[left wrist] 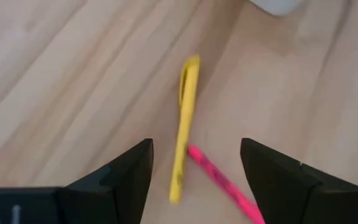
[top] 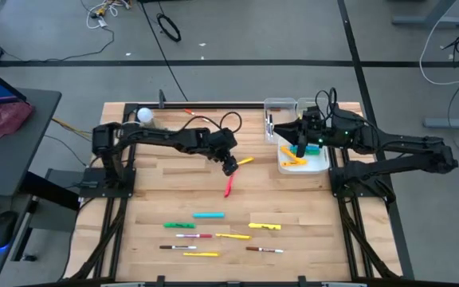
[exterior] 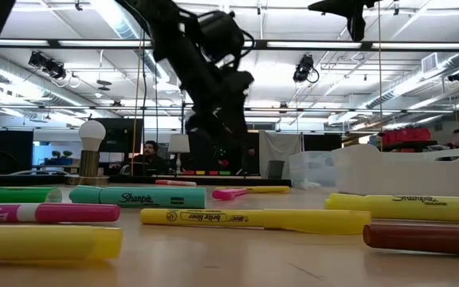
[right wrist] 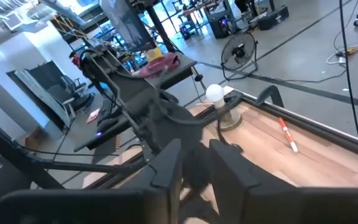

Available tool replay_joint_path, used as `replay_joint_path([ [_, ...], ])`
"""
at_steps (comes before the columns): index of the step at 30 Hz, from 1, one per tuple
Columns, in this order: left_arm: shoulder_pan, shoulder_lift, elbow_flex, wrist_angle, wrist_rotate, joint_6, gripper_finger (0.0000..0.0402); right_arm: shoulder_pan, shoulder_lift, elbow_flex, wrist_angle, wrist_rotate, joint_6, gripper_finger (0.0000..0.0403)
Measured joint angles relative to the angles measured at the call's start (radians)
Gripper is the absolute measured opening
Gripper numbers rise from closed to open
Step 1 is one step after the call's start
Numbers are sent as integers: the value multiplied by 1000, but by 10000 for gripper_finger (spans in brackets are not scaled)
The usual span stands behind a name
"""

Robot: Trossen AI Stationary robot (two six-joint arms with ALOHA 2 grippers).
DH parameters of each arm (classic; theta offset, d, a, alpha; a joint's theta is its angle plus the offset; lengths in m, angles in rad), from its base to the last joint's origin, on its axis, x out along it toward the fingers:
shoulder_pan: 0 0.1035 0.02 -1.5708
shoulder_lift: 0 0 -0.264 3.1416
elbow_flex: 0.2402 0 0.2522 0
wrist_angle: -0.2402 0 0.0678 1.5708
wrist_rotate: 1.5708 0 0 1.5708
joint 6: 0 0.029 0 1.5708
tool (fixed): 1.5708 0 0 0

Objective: Pick & Place Markers
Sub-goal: Put the yellow pen into the gray bin

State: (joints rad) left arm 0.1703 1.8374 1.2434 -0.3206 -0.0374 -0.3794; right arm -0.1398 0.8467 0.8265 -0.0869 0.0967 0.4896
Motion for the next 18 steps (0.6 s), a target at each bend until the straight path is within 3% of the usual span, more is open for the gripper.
replay_joint_path([
  [8, -1, 123, 1, 190, 48, 195, 199, 0, 0, 0, -2, -10, 28, 60],
  [18, 2, 212, 0, 195, -12, 233, 177, 0, 0, 0, -6, -11, 48, 59],
])
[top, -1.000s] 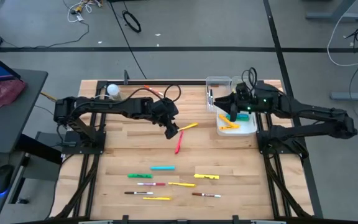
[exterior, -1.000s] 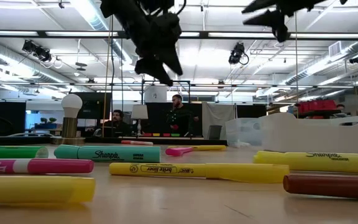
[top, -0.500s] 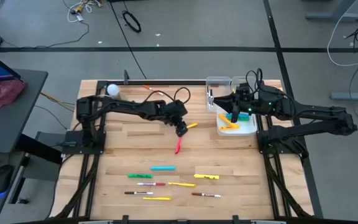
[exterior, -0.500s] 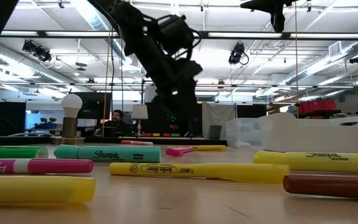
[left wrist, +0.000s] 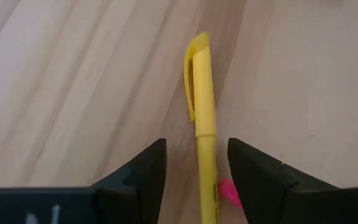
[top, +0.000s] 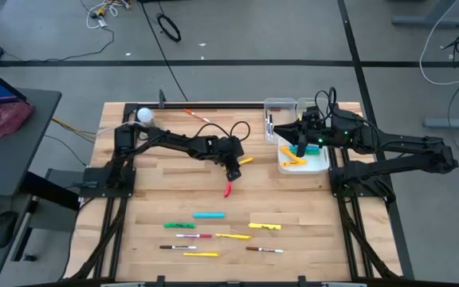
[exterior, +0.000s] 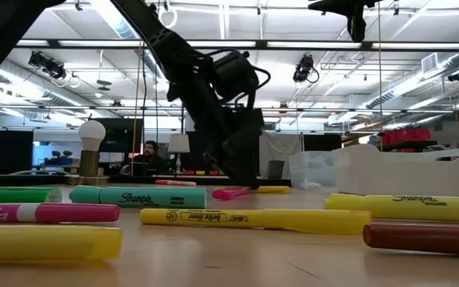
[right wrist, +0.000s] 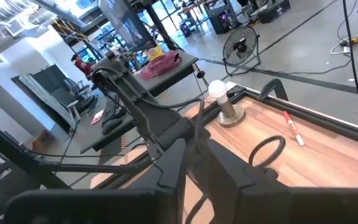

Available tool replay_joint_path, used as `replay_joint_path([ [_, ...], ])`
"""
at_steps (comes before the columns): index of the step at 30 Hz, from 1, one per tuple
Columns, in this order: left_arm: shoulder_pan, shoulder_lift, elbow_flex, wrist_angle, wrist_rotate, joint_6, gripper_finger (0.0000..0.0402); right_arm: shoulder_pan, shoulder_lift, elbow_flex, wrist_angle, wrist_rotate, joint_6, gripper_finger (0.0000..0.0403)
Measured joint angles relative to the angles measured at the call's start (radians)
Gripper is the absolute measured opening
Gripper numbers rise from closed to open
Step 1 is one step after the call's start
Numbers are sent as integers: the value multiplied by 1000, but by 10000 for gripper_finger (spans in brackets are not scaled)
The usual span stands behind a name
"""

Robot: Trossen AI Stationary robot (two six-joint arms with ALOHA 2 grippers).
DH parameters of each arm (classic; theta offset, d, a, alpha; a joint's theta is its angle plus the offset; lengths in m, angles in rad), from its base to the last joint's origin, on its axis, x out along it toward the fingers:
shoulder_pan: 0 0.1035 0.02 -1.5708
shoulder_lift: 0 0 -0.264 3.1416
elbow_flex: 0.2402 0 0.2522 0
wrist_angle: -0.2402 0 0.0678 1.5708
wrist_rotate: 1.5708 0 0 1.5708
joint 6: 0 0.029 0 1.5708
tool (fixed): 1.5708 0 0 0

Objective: Pick & Place Markers
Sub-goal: Put the yellow pen into the gray bin

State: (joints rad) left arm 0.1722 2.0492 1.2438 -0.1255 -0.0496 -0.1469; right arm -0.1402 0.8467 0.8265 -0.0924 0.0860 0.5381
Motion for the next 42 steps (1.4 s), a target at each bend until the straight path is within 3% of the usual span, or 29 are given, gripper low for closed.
replay_joint_path([
  [8, 0, 23, 2, 7, -6, 14, 164, 0, 0, 0, 0, 0, 3, 59],
  [19, -1, 25, 3, 8, 3, 55, 31, 0, 0, 0, 0, 0, 3, 59],
  [29, 22, 0, -3, 30, -6, 54, 30, 0, 0, 0, -1, 0, -5, 58],
  [42, 23, -225, -1, 54, -100, 27, 30, -10, 0, 0, -29, 4, -11, 58],
])
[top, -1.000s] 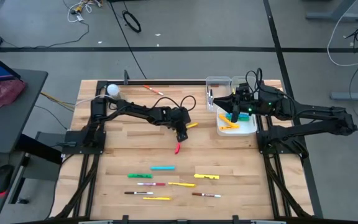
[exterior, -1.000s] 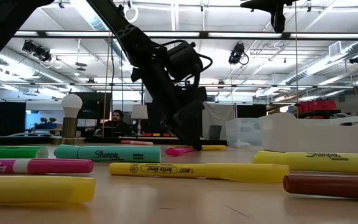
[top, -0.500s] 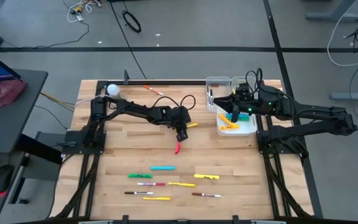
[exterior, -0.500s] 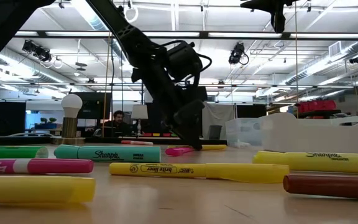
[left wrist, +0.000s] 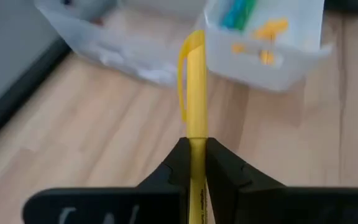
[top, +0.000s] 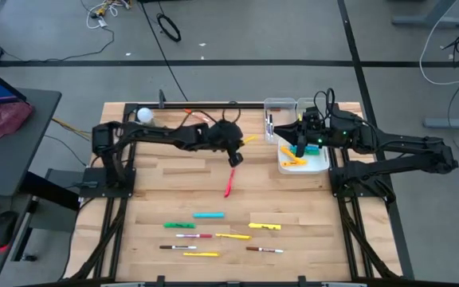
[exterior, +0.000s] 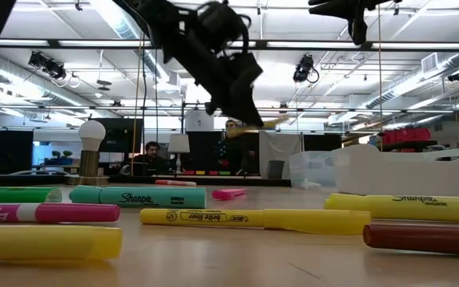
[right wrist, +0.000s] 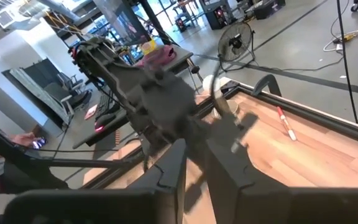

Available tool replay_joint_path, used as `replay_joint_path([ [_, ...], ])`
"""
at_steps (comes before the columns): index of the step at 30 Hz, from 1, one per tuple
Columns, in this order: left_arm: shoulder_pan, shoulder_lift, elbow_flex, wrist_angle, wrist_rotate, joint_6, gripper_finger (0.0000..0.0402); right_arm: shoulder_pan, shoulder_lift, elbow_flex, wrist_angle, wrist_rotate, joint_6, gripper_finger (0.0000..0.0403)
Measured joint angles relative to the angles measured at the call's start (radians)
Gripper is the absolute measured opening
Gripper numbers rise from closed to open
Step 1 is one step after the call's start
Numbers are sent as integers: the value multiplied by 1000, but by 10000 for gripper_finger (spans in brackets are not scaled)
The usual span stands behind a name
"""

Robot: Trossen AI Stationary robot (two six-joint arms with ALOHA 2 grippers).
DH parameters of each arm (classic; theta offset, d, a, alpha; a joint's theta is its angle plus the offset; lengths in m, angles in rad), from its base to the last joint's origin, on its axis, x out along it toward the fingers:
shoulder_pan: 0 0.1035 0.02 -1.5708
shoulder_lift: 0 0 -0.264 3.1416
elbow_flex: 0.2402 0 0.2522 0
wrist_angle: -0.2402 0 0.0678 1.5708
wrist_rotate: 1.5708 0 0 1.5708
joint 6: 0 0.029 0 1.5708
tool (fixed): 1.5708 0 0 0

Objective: Pick & Place Markers
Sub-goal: Put the yellow pen into the gray bin

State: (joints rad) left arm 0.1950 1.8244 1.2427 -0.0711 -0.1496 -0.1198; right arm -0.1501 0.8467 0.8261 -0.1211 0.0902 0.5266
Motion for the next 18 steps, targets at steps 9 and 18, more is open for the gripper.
replay_joint_path([
  [9, -1, -164, 1, 27, 6, -32, 30, -47, 0, 0, 23, 0, 19, 59],
  [18, -2, -250, 2, 194, 175, -116, 32, -104, 0, 0, 55, -40, 49, 105],
])
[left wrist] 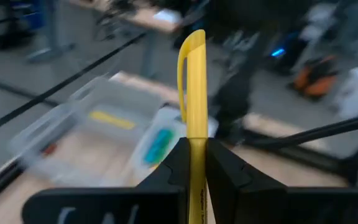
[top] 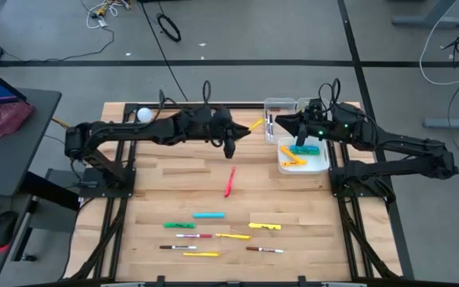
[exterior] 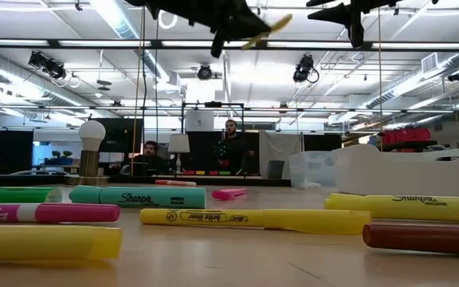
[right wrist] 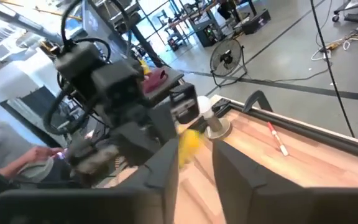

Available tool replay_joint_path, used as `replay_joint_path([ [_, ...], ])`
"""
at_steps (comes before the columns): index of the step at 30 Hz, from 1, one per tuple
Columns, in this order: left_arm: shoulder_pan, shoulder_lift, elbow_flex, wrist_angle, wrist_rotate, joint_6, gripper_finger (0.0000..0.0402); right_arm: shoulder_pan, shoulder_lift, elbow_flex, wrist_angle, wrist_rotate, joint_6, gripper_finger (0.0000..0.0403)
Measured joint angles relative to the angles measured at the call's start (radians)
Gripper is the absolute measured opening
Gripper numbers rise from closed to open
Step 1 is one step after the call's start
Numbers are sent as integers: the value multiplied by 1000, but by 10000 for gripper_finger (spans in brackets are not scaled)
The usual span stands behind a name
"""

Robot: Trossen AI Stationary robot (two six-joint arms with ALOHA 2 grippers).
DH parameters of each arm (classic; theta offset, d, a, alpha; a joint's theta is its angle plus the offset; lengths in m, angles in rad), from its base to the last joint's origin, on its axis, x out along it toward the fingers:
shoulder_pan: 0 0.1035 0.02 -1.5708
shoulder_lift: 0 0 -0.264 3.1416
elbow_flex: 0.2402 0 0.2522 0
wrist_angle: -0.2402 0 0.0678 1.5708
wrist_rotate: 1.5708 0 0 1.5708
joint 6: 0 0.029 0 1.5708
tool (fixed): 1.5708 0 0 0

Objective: Pick & Place Markers
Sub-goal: Put the yellow pen into the gray bin

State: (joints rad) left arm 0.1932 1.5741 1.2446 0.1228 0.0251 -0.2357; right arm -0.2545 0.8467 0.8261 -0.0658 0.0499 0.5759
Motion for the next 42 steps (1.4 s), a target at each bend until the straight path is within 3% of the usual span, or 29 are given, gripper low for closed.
replay_joint_path([
  [6, -1, 0, 0, 155, 114, -82, 30, -20, -3, -1, 100, -85, -23, 173],
  [10, -1, 0, 0, 208, 131, -119, 32, -20, -12, -1, 216, -169, -107, 214],
  [14, -1, 0, 0, 299, 137, -146, 32, -20, -16, 35, 240, -175, -175, 237],
  [22, -1, 0, 0, 417, 139, -186, 32, -15, -14, 201, 114, -170, -271, 234],
  [30, -1, 0, 3, 444, 139, -200, 32, -15, -5, 244, -73, -32, -331, 212],
  [36, -1, 0, 38, 415, 157, -167, 31, -15, 60, 244, -164, -38, -250, 212],
  [42, 0, 0, 46, 385, 163, -163, 33, -15, 142, 243, -125, -108, -287, 248],
])
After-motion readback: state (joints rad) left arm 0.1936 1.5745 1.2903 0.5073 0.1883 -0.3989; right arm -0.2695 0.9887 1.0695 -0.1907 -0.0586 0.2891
